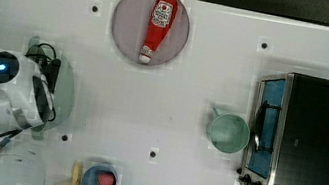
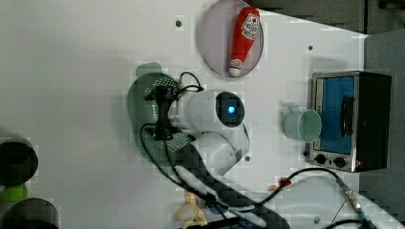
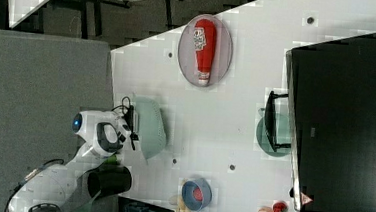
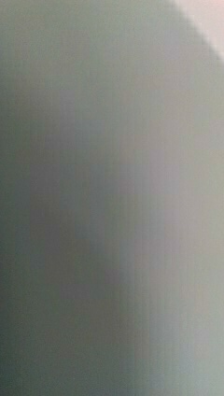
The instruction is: Drag strainer right to left.
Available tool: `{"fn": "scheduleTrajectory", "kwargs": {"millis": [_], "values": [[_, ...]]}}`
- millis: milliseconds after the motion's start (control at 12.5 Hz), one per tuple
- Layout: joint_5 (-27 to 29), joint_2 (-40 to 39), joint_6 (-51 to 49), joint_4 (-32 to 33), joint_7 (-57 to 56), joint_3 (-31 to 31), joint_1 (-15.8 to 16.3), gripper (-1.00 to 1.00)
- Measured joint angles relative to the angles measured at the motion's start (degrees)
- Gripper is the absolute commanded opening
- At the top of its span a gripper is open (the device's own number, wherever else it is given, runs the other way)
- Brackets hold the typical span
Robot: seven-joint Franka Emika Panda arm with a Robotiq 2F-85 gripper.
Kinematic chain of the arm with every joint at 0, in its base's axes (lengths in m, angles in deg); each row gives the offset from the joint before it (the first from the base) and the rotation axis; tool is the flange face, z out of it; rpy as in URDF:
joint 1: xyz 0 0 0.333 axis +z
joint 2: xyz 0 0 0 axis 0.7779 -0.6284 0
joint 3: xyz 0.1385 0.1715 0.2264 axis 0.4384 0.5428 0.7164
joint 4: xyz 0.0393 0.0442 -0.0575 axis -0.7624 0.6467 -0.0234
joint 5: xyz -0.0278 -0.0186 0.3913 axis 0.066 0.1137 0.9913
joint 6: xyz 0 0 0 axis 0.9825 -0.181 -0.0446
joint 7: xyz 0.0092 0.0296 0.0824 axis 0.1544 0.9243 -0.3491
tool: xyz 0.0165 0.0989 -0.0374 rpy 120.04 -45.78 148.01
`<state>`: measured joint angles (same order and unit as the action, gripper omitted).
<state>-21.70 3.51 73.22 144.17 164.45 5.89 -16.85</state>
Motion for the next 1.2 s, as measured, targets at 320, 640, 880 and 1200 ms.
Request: {"fn": "scheduleTrajectory", "kwargs": {"millis": [320, 640, 880, 1200], "values": [[0.3, -0.4, 0.7, -3.1, 0.5, 0.4, 3.3, 1.00], [1.1, 1.3, -10.5, -2.6, -2.7, 0.0, 4.1, 1.00], [0.7, 8.7, -23.8, 0.0, -10.4, -2.0, 4.3, 1.00], [-0.1, 25.5, -34.4, -1.8, -25.9, -10.9, 5.0, 1.00]]}}
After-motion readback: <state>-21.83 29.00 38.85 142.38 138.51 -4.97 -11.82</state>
